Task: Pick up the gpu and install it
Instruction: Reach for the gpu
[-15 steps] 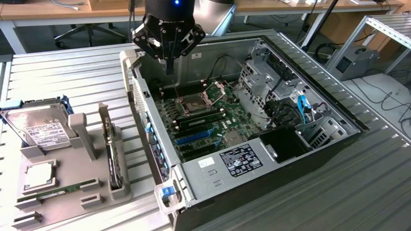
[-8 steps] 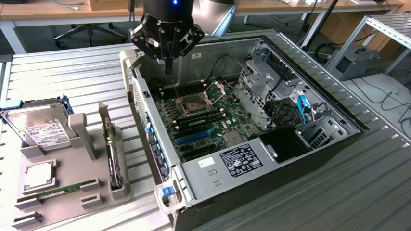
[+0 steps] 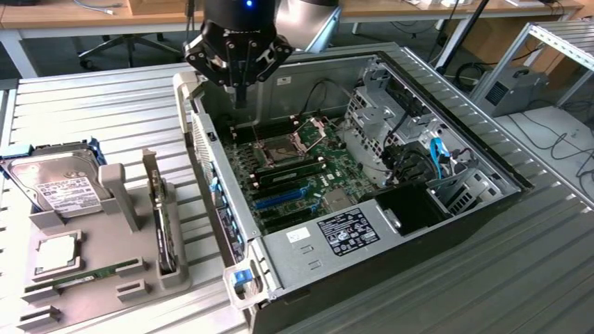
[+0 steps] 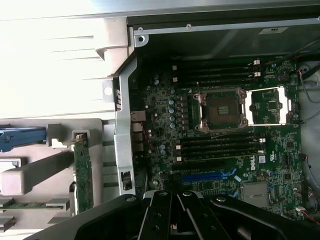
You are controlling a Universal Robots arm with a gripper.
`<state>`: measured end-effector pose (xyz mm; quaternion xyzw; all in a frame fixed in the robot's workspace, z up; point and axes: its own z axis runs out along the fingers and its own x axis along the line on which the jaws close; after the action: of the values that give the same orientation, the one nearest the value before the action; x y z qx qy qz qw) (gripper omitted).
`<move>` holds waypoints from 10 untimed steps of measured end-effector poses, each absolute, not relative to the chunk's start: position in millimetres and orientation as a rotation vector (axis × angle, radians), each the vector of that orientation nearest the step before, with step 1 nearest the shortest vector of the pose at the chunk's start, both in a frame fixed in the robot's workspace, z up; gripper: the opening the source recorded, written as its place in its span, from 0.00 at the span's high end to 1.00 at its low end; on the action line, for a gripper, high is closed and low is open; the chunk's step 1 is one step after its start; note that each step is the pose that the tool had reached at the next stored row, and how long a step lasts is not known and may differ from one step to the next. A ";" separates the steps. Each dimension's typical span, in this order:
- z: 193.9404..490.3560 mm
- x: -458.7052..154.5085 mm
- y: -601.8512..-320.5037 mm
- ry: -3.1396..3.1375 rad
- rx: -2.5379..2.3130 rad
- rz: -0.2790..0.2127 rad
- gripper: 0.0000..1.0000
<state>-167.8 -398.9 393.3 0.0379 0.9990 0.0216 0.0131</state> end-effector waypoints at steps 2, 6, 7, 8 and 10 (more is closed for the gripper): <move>393.3 -168.8 -398.9 3.113 0.118 0.067 0.89; 393.3 -170.5 -398.9 3.113 0.118 0.067 0.89; 393.3 -171.0 -399.0 3.112 0.118 0.067 0.89; 393.3 -171.5 -398.9 3.112 0.118 0.067 0.89; 393.3 -172.4 -398.9 3.112 0.118 0.067 0.89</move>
<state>-172.4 -398.9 393.3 0.0379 0.9990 0.0216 0.0131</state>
